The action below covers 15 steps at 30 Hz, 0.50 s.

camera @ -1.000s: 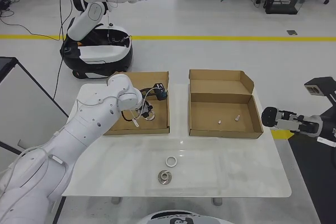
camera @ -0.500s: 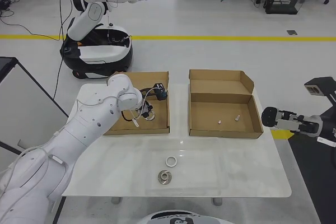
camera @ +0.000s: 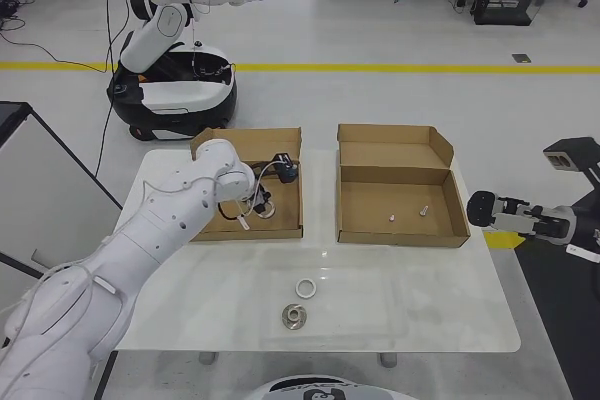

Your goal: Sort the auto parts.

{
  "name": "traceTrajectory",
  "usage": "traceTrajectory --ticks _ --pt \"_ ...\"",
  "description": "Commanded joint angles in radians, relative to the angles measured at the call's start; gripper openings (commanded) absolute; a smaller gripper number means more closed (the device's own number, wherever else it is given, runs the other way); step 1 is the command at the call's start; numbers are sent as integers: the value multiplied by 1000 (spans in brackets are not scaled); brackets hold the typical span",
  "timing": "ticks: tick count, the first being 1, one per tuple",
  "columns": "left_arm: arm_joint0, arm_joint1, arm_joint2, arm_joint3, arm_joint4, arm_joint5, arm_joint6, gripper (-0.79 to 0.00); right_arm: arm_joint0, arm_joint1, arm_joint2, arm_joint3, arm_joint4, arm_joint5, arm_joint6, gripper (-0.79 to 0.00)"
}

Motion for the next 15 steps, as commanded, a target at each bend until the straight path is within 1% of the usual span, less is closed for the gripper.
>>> traceTrajectory --ticks 1,7,11,15 --pt "-14 -15 15 30 -4 1 10 -785 0 0 0 0 0 0 0 0" --pt "-59 -66 66 123 -5 -1 29 -785 0 0 0 0 0 0 0 0" --pt "-84 -104 96 197 -2 26 41 -785 0 0 0 0 0 0 0 0" --pt "-99 -142 126 263 1 31 60 -785 0 0 0 0 0 0 0 0"
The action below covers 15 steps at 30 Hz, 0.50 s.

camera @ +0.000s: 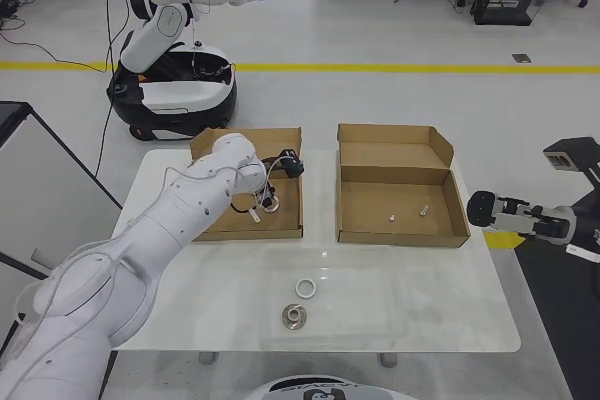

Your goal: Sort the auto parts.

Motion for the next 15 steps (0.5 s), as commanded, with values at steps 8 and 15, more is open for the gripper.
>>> traceTrajectory --ticks 8,15 --pt "-22 -74 42 150 -5 -6 44 -785 0 0 0 0 0 0 0 0" --pt "-36 -118 59 241 4 -12 64 -785 0 0 0 0 0 0 0 0"
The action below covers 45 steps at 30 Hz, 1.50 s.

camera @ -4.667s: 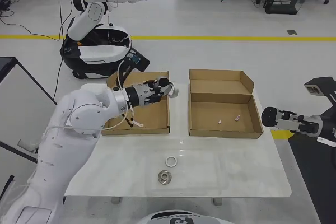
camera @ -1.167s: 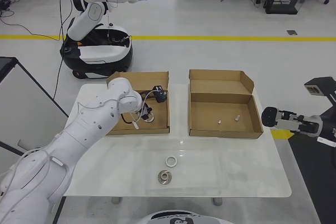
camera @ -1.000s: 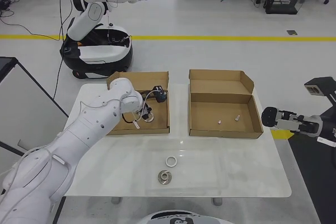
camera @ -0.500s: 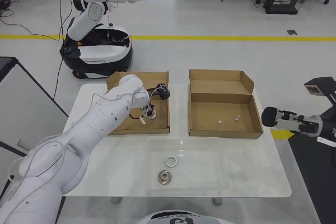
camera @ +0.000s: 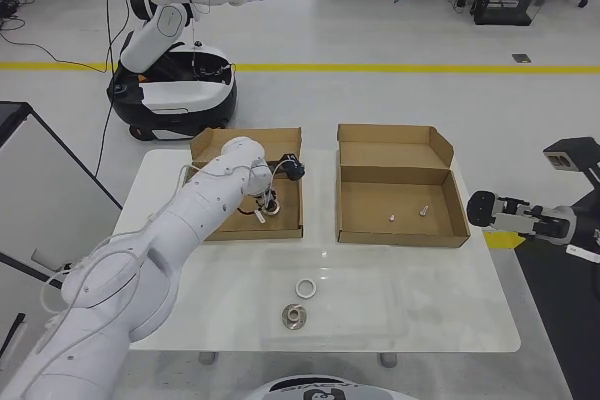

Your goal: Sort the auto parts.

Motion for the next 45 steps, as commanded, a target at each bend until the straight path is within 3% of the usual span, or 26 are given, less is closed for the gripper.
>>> traceTrajectory --ticks 1,3,6,8,11,13,18,27,34,40,45 --pt "-2 -11 3 22 -1 -4 5 -785 0 0 0 0 0 0 0 0" --pt "-5 -21 6 42 1 -8 7 -779 0 0 0 0 0 0 0 0" --pt "-8 -36 8 69 0 -14 13 -705 0 0 0 0 0 0 0 0" --pt "-10 -44 9 85 2 -19 17 -523 0 0 0 0 0 0 0 0" --pt "-15 -55 10 109 5 -21 21 -394 0 0 0 0 0 0 0 0" --pt "-19 -61 9 122 7 -27 24 -166 0 0 0 0 0 0 0 0" --pt "-31 -71 4 146 12 -38 28 -28 0 0 0 0 0 0 0 0" --pt "-55 -69 -19 149 19 -49 34 0 0 0 0 0 0 0 0 0" --pt "-68 -49 -45 89 27 -67 0 0 0 0 0 0 0 0 0 0" --pt "-61 -6 -90 -28 20 -79 -69 0 0 0 0 0 0 0 0 0" --pt "-12 54 -146 -216 19 -76 -174 0 0 0 0 0 0 0 0 0"
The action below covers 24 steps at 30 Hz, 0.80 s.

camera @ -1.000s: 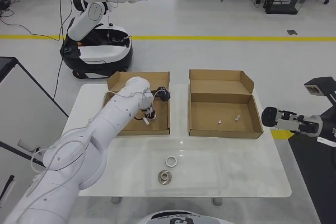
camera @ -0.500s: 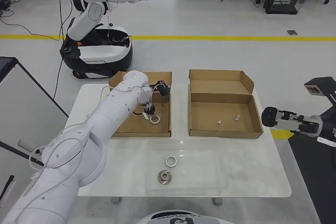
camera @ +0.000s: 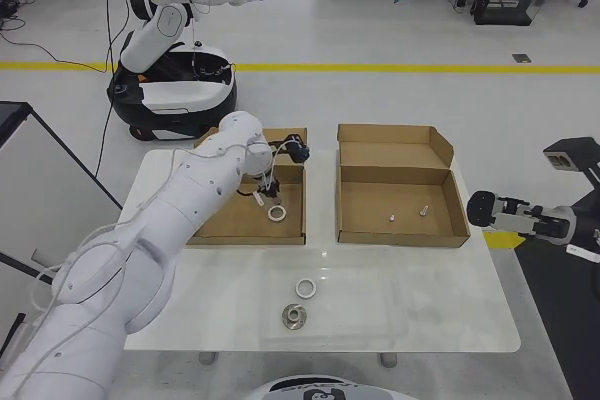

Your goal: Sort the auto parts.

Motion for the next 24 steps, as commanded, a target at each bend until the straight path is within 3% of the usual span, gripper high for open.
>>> traceTrajectory --ticks 1,8,13,19,24 --pt "31 29 -30 -101 -4 5 -51 0 0 0 0 0 0 0 0 0" --pt "175 153 -102 -472 -11 86 -150 0 0 0 0 0 0 0 0 0" --pt "244 243 -108 -682 -59 127 -190 0 0 0 0 0 0 0 0 0" --pt "264 331 -70 -846 -152 147 -211 0 0 0 0 0 0 0 0 0" --pt "246 389 -36 -910 -237 144 -207 0 0 0 0 0 0 0 0 0"
